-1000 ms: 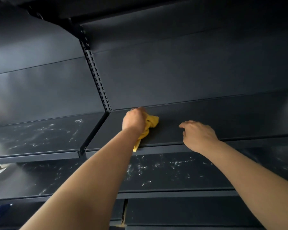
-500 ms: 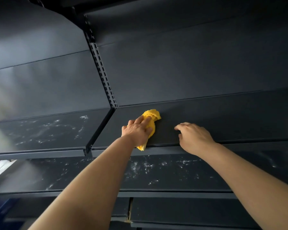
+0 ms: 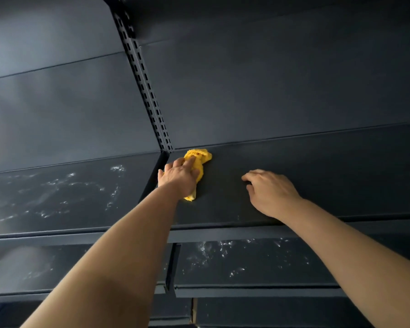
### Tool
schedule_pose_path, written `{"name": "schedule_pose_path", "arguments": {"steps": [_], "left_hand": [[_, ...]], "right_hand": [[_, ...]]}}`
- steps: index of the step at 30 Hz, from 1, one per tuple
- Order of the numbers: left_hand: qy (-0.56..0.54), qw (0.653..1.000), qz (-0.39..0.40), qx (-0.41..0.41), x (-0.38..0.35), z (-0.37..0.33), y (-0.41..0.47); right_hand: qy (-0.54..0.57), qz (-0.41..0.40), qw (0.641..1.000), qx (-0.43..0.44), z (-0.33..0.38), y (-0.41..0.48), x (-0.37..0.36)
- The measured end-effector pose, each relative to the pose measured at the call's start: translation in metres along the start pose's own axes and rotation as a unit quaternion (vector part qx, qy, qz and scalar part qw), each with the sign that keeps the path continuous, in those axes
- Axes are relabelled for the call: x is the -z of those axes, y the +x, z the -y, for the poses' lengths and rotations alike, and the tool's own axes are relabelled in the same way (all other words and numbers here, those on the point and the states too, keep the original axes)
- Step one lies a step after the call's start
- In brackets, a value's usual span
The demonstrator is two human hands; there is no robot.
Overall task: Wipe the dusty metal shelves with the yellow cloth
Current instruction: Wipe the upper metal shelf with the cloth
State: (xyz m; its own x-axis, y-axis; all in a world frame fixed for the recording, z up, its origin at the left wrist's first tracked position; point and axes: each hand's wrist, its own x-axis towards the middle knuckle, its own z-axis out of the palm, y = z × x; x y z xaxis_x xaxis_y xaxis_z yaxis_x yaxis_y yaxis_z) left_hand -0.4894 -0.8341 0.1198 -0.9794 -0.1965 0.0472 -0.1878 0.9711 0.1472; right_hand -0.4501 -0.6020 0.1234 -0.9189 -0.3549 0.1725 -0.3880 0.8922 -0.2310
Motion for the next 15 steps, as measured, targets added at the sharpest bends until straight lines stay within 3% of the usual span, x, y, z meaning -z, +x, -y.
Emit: {"name": "schedule_pose_path", "arguments": {"steps": [8, 15], "left_hand": [[0.016, 1.000, -0.004, -0.020, 0.000, 0.014, 0.059], [0.056, 0.997, -0.017, -0.058, -0.010, -0.021, 0.094]], "right_hand": [[-0.011, 0.016, 0.999, -0.049, 0.020, 0.037, -0.012], [0.004, -0.019, 0.996, -0.088, 0.001, 0.035, -0.004]]}}
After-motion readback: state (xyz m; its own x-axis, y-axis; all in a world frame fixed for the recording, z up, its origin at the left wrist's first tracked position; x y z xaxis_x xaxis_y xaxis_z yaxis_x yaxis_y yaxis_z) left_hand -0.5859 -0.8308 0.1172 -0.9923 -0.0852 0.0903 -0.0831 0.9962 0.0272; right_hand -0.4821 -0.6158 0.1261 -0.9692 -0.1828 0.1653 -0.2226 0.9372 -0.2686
